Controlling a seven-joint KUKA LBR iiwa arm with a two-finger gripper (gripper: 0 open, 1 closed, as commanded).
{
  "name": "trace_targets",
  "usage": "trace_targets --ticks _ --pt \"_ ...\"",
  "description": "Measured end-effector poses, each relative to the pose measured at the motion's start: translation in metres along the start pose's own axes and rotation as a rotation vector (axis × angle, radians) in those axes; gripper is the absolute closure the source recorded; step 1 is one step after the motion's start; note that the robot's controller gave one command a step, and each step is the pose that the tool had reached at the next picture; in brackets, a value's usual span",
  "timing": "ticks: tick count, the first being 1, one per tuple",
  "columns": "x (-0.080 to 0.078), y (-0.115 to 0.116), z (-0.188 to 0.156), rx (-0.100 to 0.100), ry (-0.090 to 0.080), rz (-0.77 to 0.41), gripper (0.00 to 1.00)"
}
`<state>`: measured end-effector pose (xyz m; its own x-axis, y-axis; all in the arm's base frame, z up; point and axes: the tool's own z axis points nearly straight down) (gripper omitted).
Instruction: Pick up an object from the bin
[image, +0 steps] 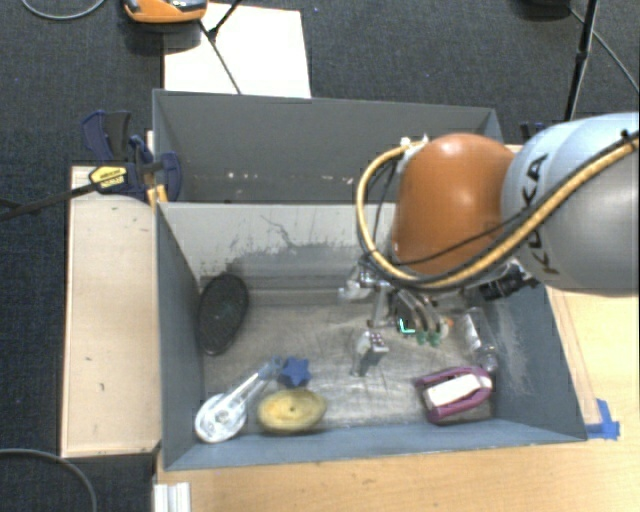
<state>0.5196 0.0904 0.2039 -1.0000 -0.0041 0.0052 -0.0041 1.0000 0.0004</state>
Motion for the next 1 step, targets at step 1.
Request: trace_targets --ticks 1 --pt "0.0037 0.0589 0.1330 0.001 -0.011 -0.131 0.00"
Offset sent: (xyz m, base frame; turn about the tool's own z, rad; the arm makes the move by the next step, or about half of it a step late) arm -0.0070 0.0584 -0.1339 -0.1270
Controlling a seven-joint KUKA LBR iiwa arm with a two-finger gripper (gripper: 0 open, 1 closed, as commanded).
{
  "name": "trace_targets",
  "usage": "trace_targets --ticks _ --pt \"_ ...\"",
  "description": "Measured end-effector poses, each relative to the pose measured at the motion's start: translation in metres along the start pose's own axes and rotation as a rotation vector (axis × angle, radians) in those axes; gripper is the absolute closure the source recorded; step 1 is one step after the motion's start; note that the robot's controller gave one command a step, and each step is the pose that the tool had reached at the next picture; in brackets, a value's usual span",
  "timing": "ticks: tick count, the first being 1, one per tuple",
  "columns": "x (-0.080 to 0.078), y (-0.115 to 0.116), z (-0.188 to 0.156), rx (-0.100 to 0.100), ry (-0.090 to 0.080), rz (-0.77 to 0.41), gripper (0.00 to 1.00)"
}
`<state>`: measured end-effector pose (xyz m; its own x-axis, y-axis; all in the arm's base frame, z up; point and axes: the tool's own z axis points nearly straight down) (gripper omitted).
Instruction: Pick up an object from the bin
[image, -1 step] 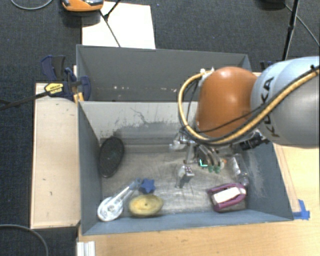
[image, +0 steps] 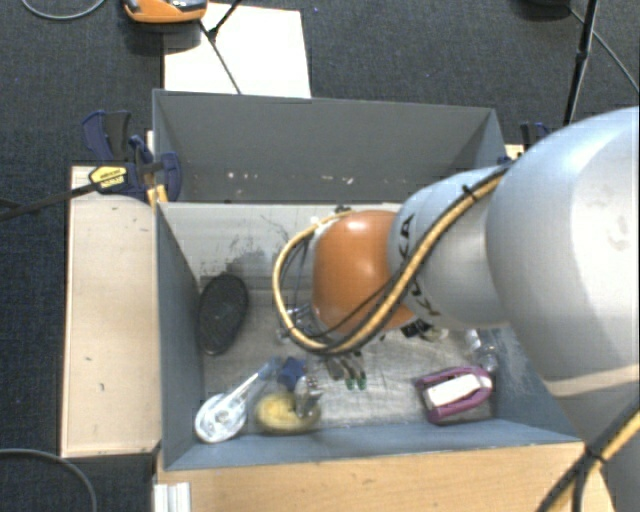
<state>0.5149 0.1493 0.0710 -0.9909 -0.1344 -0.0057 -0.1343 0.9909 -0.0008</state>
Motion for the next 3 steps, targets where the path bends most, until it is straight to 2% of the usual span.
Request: trace_targets --ticks 3 --pt "-0.0037 -0.0017 -0.0049 -0.002 -0.001 0.014 0.00"
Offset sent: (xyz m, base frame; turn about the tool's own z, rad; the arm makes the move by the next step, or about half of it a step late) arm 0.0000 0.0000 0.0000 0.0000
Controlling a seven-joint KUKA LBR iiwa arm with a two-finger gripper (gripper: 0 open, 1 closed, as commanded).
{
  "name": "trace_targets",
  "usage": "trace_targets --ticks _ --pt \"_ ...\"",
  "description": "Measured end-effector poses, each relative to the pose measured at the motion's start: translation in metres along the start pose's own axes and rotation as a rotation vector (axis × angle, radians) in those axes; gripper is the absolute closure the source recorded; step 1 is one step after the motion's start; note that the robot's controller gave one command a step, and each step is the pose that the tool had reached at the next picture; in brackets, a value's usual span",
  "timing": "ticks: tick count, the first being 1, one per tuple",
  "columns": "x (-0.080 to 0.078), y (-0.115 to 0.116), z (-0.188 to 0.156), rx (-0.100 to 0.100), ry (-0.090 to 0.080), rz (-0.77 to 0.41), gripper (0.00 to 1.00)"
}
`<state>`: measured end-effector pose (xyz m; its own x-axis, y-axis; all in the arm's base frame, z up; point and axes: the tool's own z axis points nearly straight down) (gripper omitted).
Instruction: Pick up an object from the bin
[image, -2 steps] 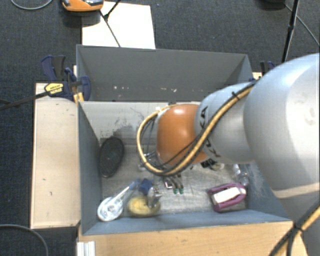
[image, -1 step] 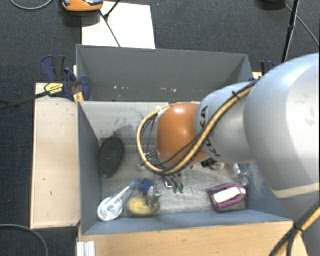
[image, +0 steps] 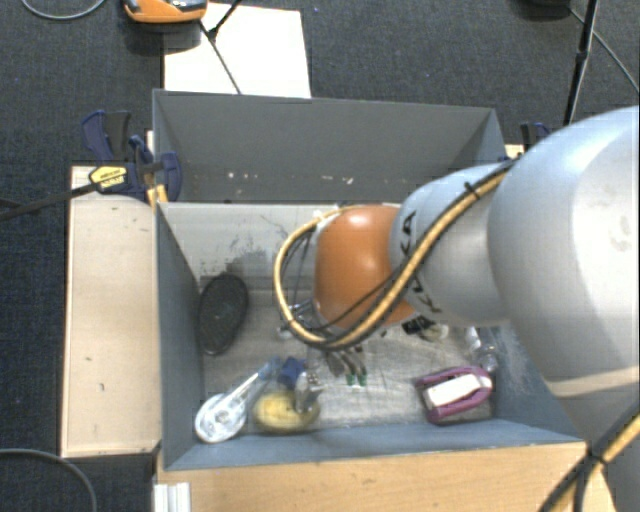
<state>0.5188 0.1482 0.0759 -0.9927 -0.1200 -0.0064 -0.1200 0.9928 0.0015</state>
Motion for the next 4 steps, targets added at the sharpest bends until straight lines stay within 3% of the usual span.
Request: trace_targets --ticks 1,2,4 --pt "0.0087 0.0120 0.0023 0.002 -0.005 -0.013 0.00" --pt "0.0081 0.0136 0.0002 -0.002 -0.006 -0.010 1.00" --pt "0.0065 0.0130 -0.0065 0.000 0.001 -0.003 1.00"
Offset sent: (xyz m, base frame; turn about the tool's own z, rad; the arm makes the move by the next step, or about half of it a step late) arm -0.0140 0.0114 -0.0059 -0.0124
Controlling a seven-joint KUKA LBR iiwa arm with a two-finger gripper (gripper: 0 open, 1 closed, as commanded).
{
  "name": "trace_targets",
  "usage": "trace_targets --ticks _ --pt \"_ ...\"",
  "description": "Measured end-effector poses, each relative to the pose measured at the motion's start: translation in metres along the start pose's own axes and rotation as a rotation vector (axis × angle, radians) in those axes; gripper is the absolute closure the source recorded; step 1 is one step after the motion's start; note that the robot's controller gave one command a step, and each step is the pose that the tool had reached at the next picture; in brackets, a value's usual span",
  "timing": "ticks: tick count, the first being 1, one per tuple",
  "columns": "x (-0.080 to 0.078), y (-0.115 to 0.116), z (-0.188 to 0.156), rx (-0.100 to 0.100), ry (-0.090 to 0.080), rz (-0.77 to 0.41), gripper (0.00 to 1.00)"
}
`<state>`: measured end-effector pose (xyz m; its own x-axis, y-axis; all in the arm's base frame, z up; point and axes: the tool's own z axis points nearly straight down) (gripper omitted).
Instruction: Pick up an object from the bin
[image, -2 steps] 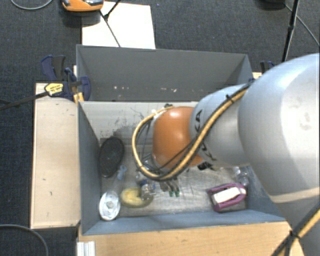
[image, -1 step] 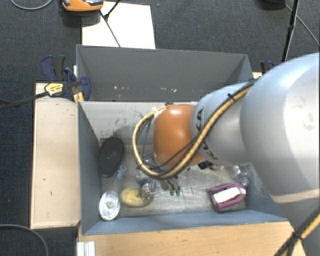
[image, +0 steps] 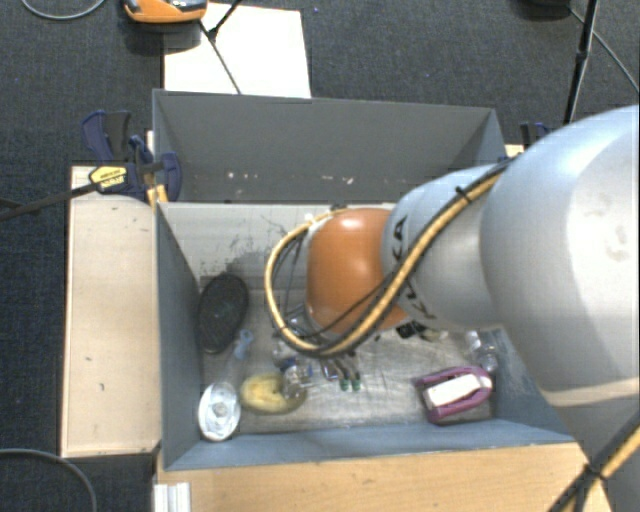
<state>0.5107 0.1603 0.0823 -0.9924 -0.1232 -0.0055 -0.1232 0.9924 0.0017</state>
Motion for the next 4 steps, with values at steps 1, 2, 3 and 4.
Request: trace_targets --ticks 1,2,3,4 --pt "-0.001 0.000 -0.012 0.000 -0.002 0.003 1.00" --pt "-0.002 -0.001 -0.018 0.000 -0.003 0.005 1.00" --pt "-0.003 -0.001 -0.034 0.000 -0.002 0.007 1.00" --pt "-0.004 -0.001 -0.054 -0.001 -0.002 0.009 1.00"
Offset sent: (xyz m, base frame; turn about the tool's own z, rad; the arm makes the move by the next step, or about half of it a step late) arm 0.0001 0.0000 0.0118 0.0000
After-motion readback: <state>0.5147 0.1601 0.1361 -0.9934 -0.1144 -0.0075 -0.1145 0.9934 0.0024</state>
